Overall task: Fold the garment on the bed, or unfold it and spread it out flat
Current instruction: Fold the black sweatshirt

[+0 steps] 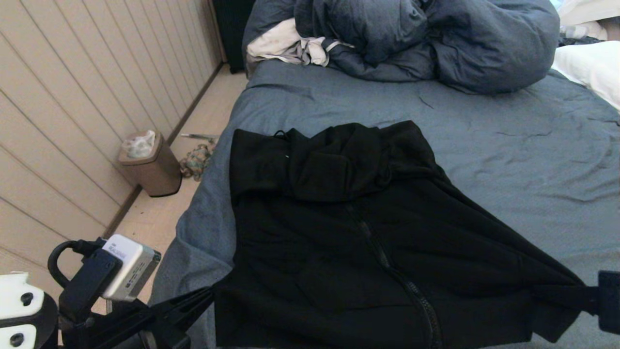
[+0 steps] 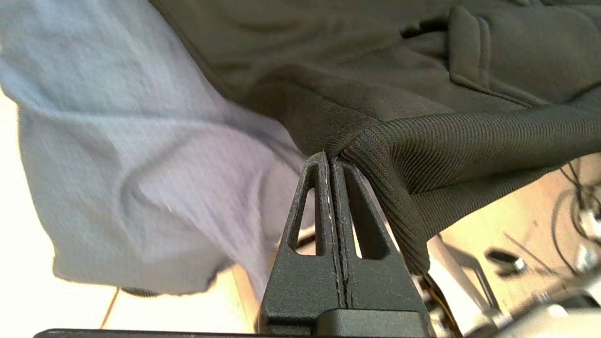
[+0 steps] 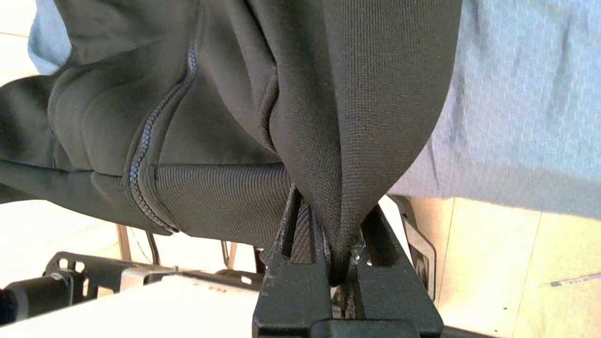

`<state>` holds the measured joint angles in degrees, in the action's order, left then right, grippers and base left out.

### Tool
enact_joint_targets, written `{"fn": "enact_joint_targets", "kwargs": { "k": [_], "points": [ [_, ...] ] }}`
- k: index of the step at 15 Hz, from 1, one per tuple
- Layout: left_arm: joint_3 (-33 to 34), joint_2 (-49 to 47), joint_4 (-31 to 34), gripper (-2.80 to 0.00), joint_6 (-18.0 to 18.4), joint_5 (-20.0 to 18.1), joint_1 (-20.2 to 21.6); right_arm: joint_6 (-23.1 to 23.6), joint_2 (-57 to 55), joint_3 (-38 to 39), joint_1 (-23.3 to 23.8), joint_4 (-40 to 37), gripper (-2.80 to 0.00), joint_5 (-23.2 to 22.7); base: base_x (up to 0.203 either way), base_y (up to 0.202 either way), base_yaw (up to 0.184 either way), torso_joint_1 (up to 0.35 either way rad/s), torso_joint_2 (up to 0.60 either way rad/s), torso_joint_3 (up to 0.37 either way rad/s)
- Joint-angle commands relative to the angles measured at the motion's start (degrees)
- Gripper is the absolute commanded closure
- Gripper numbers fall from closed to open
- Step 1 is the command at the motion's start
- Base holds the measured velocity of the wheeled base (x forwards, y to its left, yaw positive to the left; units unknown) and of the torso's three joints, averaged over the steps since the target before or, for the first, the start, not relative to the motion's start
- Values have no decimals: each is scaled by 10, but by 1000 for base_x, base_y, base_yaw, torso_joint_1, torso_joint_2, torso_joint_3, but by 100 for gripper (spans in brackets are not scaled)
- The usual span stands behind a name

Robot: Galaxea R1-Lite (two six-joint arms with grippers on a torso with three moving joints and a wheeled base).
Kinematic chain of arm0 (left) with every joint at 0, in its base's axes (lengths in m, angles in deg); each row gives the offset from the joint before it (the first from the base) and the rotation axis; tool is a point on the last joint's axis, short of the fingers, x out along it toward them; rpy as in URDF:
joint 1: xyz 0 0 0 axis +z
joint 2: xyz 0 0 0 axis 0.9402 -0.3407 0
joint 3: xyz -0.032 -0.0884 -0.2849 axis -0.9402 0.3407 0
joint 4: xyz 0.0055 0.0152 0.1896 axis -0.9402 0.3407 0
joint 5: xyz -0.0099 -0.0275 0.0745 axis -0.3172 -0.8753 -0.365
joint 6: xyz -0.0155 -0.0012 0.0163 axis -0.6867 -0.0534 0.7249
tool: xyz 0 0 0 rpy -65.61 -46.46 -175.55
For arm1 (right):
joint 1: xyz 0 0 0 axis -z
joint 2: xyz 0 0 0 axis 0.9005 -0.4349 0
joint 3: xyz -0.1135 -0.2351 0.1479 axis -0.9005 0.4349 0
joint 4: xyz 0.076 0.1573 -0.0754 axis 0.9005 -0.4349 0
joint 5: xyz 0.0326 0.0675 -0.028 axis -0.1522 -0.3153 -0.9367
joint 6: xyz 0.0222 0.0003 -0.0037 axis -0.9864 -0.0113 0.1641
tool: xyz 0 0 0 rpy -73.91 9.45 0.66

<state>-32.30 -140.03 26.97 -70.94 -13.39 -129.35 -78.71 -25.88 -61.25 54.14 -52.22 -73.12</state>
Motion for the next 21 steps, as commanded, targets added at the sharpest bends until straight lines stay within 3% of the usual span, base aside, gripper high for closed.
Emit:
{"fn": "enact_joint_targets", "kwargs": {
  "k": [1, 7, 9, 12, 16, 18, 21],
  "points": [
    [-4, 13, 16, 0, -3, 1, -7, -1, 25, 5, -3, -19, 0, -1, 0, 0, 0, 0, 0, 0],
    [-6, 42, 56, 0, -24, 1, -37, -1, 68, 11, -18, -61, 0, -2, 0, 0, 0, 0, 0, 0],
    [-35, 36, 55, 0, -25, 0, -33, -1, 58, -2, -18, -52, 0, 0, 0, 0, 0, 0, 0, 0],
    [-110, -7, 56, 0, -27, -37, 42, 0, -11, -52, -17, -20, 0, 1, 0, 0, 0, 0, 0, 0],
    [-270, -121, 61, 0, -27, -155, 209, -2, -155, -138, -2, 62, 0, 5, 0, 0, 0, 0, 0, 0],
    [-363, -192, 72, 0, -28, -184, 251, -6, -245, -193, 15, 99, 0, 6, 0, 0, 0, 0, 0, 0],
    [-495, -308, 102, 0, -41, -205, 280, -27, -360, -292, 32, 148, 0, 7, 0, 0, 0, 0, 0, 0]
  ]
}}
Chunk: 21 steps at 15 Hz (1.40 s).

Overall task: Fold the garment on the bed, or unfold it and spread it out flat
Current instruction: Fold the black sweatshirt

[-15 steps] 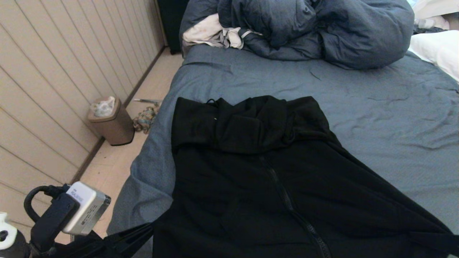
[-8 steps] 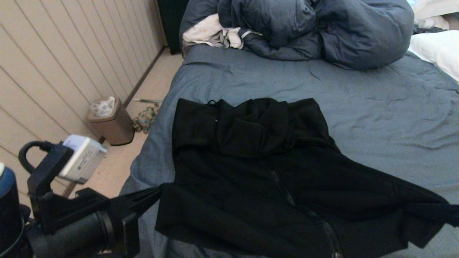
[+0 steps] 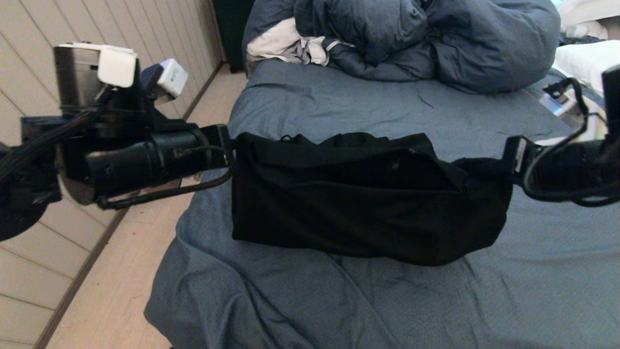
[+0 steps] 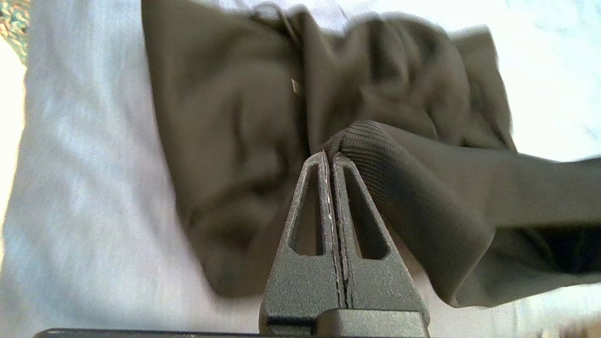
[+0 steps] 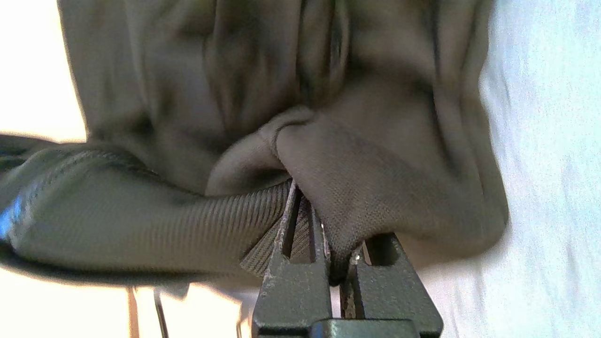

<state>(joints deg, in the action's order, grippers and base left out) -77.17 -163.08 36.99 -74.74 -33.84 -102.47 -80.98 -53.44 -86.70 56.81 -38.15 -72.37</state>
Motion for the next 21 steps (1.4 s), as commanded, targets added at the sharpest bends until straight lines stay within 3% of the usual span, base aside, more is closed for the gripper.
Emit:
{"fn": "enact_joint_targets", "kwargs": {
  "k": [1, 9, 15, 16, 17, 18, 21],
  "points": [
    [-89, -109, 10, 0, -8, -3, 21, -12, -114, -72, 11, 22, 0, 0, 0, 0, 0, 0, 0, 0],
    [-364, -285, 107, 0, -17, -8, 79, -52, -344, -358, 52, 37, 0, 30, 0, 0, 0, 0, 0, 0],
    [-398, -306, 165, 0, -17, -7, 82, -35, -373, -391, 37, 36, 0, 46, 0, 0, 0, 0, 0, 0],
    [-401, -306, 174, -280, -16, -7, 81, -36, -380, -400, 36, 33, 0, 51, 0, 0, 0, 0, 0, 0],
    [-403, -304, 177, -280, -16, -7, 81, -36, -385, -411, 36, 25, 0, 66, 0, 0, 0, 0, 0, 0],
    [-409, -299, 179, -280, -18, -7, 82, -35, -390, -422, 35, 14, -280, 73, 0, 0, 0, 0, 0, 0],
    [-406, -266, 182, -280, -22, 0, 81, -40, -381, -420, 39, 16, -280, 73, 0, 0, 0, 0, 0, 0]
  ]
}}
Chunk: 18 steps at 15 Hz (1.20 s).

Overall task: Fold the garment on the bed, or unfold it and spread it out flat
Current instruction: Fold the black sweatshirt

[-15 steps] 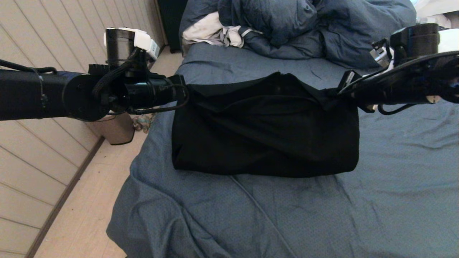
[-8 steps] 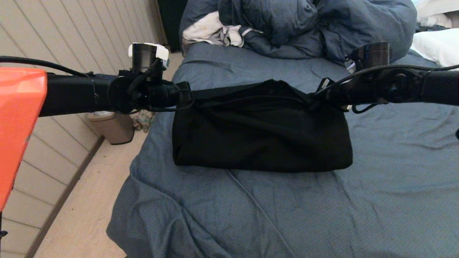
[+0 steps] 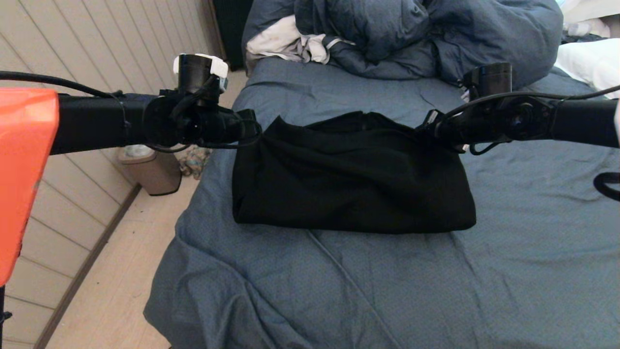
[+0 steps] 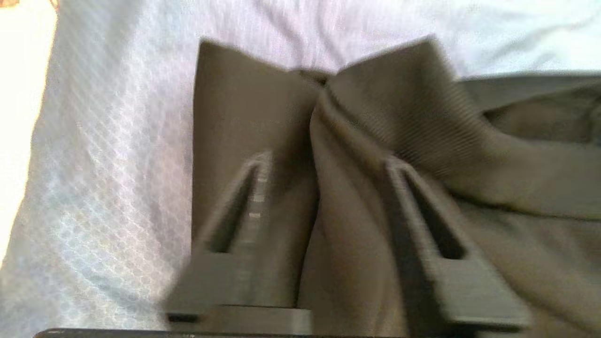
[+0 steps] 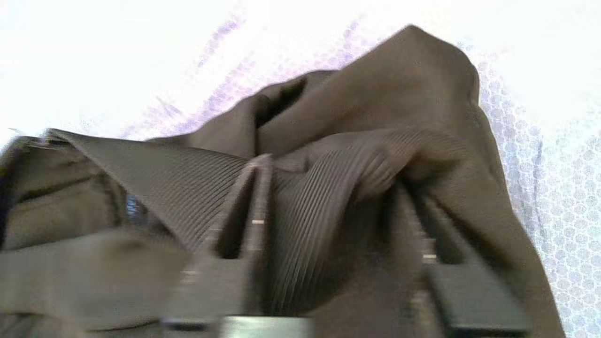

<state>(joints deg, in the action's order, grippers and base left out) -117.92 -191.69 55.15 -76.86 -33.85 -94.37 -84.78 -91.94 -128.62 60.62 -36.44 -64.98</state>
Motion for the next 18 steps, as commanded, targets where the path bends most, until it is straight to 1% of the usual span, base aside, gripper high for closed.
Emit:
{"fn": "enact_joint_targets", "kwargs": {
  "k": [1, 2, 4, 6, 9, 11, 13, 14, 17, 18],
  "points": [
    [8, 42, 2, -280, -10, 1, -2, -3, 17, -1, 3, 0, -280, -1, 0, 0, 0, 0, 0, 0],
    [23, 60, 7, -280, -17, 1, -9, -3, 30, -1, 3, 0, -280, -1, 0, 0, 0, 0, 0, 0],
    [61, 86, 7, -280, -23, 1, -48, -3, 58, -1, 3, 3, -280, -2, 0, 0, 0, 0, 0, 0],
    [83, 100, 6, -280, -24, 2, -74, -1, 60, -1, -2, 6, -280, -1, 0, 0, 0, 0, 0, 0],
    [91, 98, 1, -280, -24, 13, -85, 4, 46, -5, -2, 9, -280, 2, 0, 0, 0, 0, 0, 0],
    [93, 93, 1, -280, -22, 14, -88, 10, 40, -4, -2, 37, -280, -1, 0, 0, 0, 0, 0, 0],
    [90, 74, 0, -280, -21, 12, -88, 12, 45, 7, -9, 40, -280, -4, 0, 0, 0, 0, 0, 0],
    [80, 54, -4, -280, -19, 11, -88, 10, 44, 13, -20, 40, -280, -5, 0, 0, 0, 0, 0, 0],
    [-5, -30, -23, -280, -17, 10, -88, 8, 55, 41, -49, 39, -280, -4, 0, 0, 0, 0, 0, 0],
    [-24, -50, -28, -280, -10, 11, -88, 9, 58, 53, -57, 40, 0, -4, 0, 0, 0, 0, 0, 0]
  ]
}}
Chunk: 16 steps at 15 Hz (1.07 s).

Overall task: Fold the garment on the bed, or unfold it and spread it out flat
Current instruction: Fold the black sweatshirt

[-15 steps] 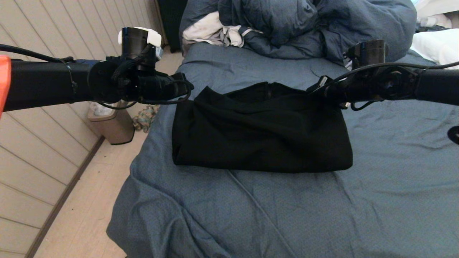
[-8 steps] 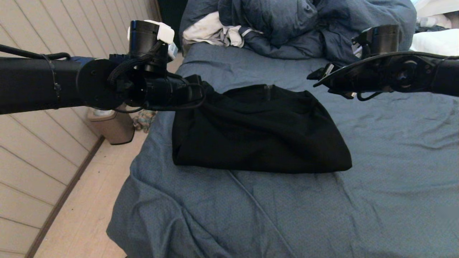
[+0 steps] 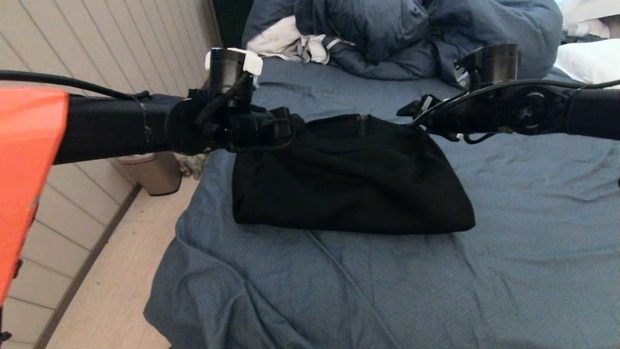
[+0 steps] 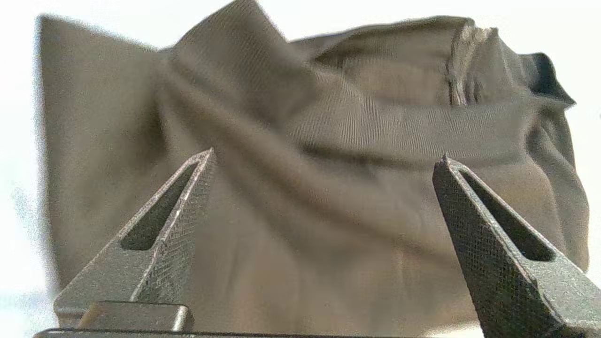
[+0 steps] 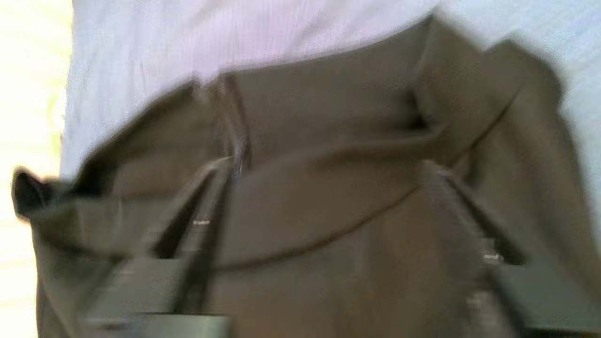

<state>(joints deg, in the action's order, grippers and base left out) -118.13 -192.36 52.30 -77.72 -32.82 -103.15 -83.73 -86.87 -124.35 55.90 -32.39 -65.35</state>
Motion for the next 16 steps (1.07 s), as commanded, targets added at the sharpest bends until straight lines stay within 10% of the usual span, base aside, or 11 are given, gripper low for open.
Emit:
{"fn": "enact_joint_targets", "kwargs": {
  "k": [1, 2, 3, 16],
  "points": [
    [-26, -51, -6, -280, 19, 4, 0, 2, 11, 19, -14, 2, 0, 0, 0, 0, 0, 0, 0, 0],
    [-26, -50, -10, -280, 22, 6, 0, 4, 11, 20, -14, 1, 0, 1, 0, 0, 0, 0, 0, 0],
    [-25, -49, -14, 0, 22, 9, 0, 3, 12, 23, -15, 2, 0, 1, 0, 0, 0, 0, 0, 0],
    [-31, -167, -163, 0, 153, 55, -29, 12, -4, 48, -27, 10, 0, 1, 0, 0, 0, 0, 0, 0]
  ]
}}
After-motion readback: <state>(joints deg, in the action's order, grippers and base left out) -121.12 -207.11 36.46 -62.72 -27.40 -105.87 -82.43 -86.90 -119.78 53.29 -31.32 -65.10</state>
